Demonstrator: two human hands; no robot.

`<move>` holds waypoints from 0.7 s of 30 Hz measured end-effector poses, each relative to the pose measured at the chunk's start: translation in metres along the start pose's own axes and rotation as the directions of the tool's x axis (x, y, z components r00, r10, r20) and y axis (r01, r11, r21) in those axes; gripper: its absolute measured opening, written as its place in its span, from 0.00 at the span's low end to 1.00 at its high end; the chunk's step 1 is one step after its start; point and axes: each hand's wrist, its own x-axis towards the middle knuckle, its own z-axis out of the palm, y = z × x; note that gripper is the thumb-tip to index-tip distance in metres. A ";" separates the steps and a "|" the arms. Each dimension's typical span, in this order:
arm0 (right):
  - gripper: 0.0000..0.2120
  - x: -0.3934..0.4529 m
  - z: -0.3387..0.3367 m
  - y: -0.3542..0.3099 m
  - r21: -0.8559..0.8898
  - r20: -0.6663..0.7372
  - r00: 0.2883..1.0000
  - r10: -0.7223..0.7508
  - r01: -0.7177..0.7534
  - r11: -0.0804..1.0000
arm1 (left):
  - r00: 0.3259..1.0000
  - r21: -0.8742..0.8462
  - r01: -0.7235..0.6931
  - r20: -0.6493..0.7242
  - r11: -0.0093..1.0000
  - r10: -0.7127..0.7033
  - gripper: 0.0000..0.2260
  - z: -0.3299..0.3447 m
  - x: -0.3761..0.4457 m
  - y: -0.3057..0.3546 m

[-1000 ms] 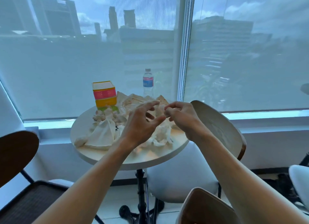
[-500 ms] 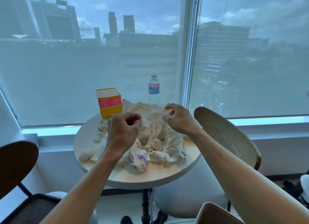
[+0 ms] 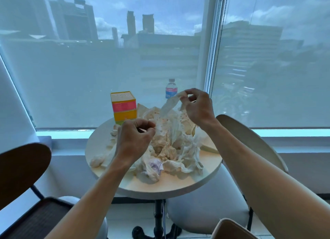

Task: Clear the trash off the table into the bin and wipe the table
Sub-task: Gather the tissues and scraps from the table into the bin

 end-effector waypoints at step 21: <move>0.19 -0.111 -0.150 0.120 0.223 0.074 0.912 0.403 -0.409 0.885 | 0.957 -0.183 0.032 0.290 0.983 0.023 0.09 0.103 -0.082 0.071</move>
